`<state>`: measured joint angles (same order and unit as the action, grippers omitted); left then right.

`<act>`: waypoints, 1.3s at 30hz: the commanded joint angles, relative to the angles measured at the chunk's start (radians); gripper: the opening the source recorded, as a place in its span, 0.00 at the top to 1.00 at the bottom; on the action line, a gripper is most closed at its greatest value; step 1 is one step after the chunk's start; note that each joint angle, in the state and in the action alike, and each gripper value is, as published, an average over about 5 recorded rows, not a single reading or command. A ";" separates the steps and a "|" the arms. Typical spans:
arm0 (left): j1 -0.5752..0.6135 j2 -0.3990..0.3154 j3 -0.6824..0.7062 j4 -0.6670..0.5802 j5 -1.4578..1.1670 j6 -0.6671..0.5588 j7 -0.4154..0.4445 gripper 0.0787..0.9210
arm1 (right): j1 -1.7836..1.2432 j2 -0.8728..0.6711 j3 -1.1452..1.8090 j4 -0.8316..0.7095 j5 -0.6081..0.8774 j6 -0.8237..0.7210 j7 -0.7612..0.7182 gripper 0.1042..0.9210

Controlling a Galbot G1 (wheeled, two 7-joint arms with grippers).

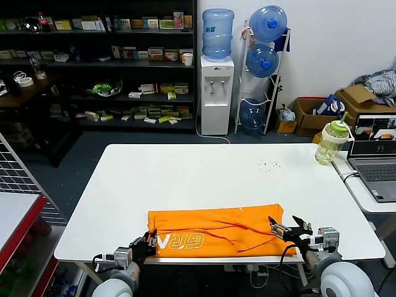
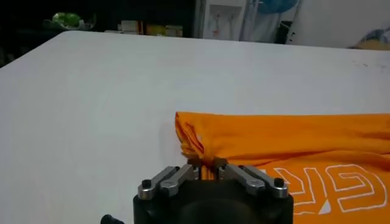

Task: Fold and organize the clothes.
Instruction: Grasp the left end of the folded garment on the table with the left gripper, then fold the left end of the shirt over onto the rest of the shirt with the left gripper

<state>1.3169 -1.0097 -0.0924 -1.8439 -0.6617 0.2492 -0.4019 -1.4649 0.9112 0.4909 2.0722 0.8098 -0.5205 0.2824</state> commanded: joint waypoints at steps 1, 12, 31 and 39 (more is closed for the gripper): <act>-0.002 -0.007 -0.003 -0.002 -0.006 -0.010 -0.003 0.87 | 0.000 0.004 -0.002 -0.005 -0.006 0.004 0.001 0.12; -0.020 0.127 -0.077 -0.075 -0.068 0.012 -0.020 0.97 | 0.038 0.015 -0.038 -0.027 -0.028 0.016 0.003 0.12; 0.017 0.550 -0.353 0.292 -0.190 -0.074 0.068 0.97 | 0.061 0.032 -0.061 -0.057 -0.061 0.032 -0.006 0.12; 0.013 0.552 -0.317 0.207 -0.196 -0.060 0.050 0.97 | 0.068 0.054 -0.071 -0.067 -0.078 0.034 -0.006 0.12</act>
<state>1.3264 -0.5432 -0.3788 -1.6425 -0.8341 0.1882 -0.3458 -1.4002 0.9564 0.4246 2.0123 0.7435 -0.4875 0.2769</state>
